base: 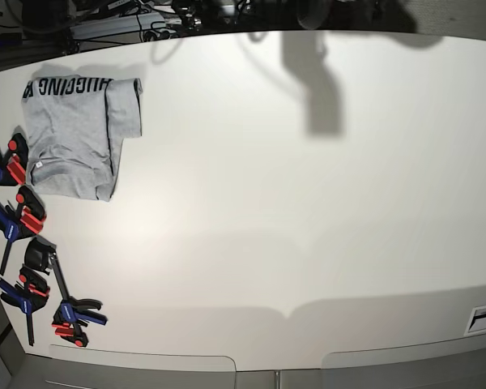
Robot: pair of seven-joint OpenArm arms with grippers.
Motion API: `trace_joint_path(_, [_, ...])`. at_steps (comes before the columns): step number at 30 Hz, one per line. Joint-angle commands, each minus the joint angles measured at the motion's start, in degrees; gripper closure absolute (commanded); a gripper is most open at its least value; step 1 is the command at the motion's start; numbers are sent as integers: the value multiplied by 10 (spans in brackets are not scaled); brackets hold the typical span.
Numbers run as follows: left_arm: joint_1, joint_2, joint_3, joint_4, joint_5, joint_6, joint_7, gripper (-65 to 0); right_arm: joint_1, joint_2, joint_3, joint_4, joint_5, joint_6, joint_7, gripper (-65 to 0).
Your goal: Fold the T-shirt properly
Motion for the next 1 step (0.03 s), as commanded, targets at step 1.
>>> trace_joint_path(1, [5, -3, 0, 2, -1, -1, -3, 0, 2, -1, 0, 2, 4, -2, 2, -6])
